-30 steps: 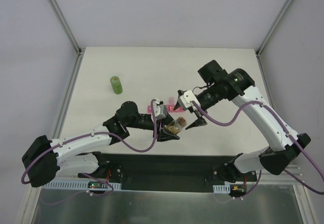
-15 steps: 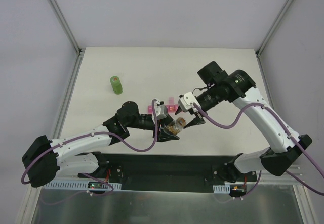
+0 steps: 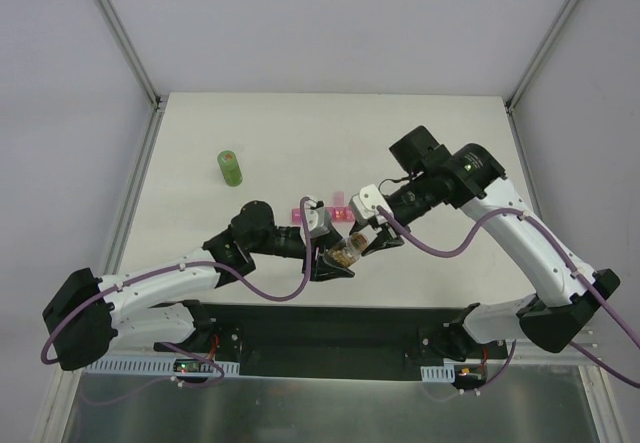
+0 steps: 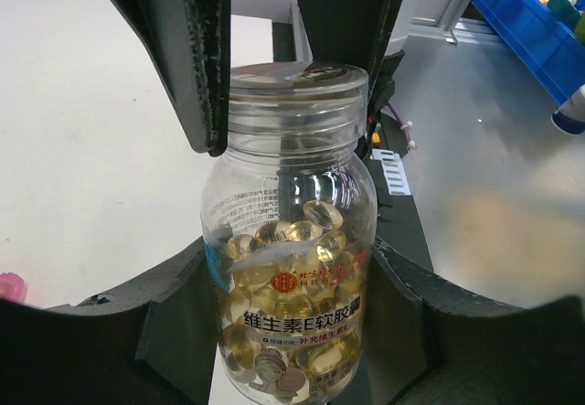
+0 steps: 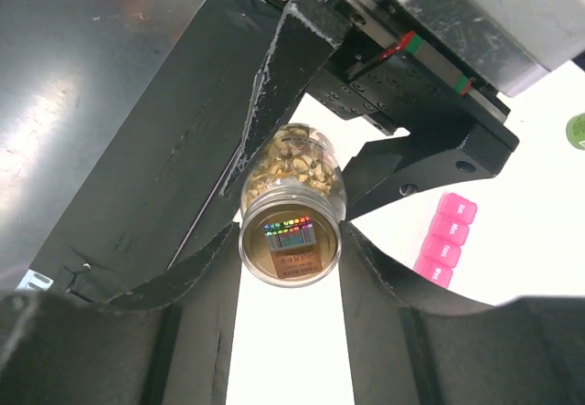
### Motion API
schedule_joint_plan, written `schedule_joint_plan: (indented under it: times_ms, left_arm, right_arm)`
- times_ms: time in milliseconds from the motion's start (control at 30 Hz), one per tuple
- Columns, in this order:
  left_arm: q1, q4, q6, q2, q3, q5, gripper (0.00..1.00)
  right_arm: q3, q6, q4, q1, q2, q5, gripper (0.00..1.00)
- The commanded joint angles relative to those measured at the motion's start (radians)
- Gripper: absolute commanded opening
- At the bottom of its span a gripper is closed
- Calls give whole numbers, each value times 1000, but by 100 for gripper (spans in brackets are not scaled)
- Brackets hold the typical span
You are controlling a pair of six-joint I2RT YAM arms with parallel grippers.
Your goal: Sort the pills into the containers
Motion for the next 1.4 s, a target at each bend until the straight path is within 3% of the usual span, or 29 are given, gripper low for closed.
schedule_joint_plan:
  times_ms: [0, 300, 467, 567, 667, 767, 800, 900, 967, 1133, 1233, 1367]
  left_arm:
    - [0, 2, 43, -49, 21, -79, 0]
    - [-51, -42, 195, -58, 67, -462, 0]
    - [-111, 113, 186, -21, 55, -675, 0]
    - [-112, 188, 148, -23, 27, -731, 0]
    - [-112, 201, 122, -21, 24, -740, 0]
    - [-112, 199, 129, -18, 21, -673, 0]
    - [-111, 199, 135, -20, 18, -647, 0]
    - [-109, 187, 134, -34, 3, -526, 0]
    - [-106, 169, 125, -44, 4, -475, 0]
    - [-83, 78, 117, -60, 24, -291, 0]
    - [-50, 66, 34, -66, 23, -182, 0]
    - [-13, 35, -3, -64, 32, -40, 0]
  right_arm:
    - [4, 208, 48, 13, -24, 3, 33]
    - [-26, 859, 276, 25, 55, 165, 22]
    - [-51, 1016, 377, 2, 86, 288, 23]
    - [-50, 1054, 405, -28, 103, 267, 24]
    - [-40, 1064, 405, -35, 111, 248, 32]
    - [-13, 1010, 372, -33, 103, 205, 55]
    - [-1, 960, 352, -36, 101, 196, 70]
    - [55, 896, 309, -55, 72, 127, 91]
    - [70, 841, 298, -74, 43, 104, 100]
    - [137, 637, 176, -88, -6, 17, 97]
    - [113, 303, 79, -87, -66, -36, 97]
    - [42, -13, -58, -88, -130, -111, 97]
